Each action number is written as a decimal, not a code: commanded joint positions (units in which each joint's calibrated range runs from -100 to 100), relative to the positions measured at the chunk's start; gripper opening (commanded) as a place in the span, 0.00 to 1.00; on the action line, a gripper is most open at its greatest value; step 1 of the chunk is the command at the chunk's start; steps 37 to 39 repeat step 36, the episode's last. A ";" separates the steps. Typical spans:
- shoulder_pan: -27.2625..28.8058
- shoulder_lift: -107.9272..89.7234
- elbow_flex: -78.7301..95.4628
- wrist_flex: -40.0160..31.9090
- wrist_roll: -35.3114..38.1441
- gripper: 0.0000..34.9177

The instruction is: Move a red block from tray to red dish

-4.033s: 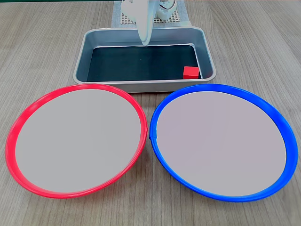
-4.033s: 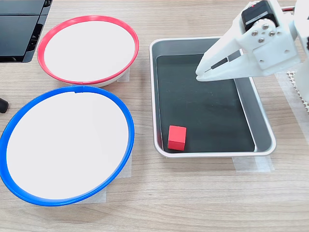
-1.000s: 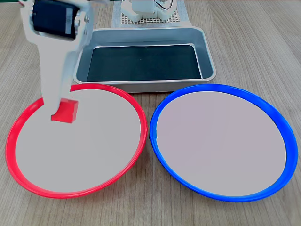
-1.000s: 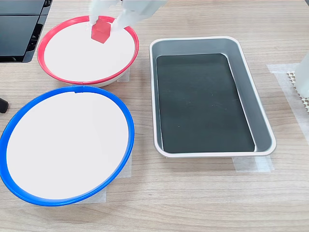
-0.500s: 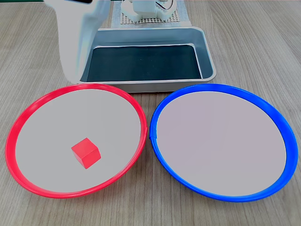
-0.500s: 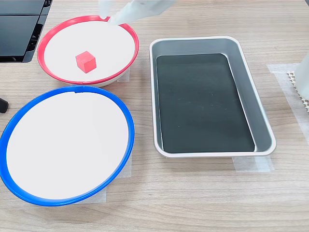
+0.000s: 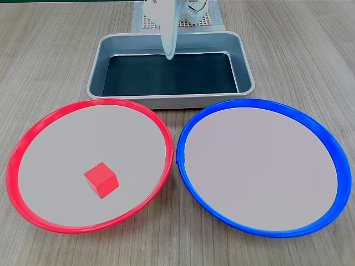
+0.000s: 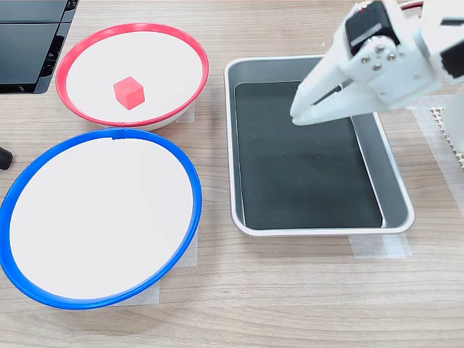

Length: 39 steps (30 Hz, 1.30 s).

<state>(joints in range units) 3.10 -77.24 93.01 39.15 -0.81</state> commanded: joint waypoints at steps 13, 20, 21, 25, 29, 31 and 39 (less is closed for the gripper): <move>1.00 -21.74 6.99 8.85 -0.20 0.01; 1.00 -21.74 6.99 8.85 -0.20 0.01; 1.00 -21.74 6.99 8.85 -0.20 0.01; 1.00 -21.74 6.99 8.85 -0.20 0.01; 1.00 -21.74 6.99 8.85 -0.20 0.01; 1.00 -21.74 6.99 8.85 -0.20 0.01; 1.00 -21.74 6.99 8.85 -0.15 0.01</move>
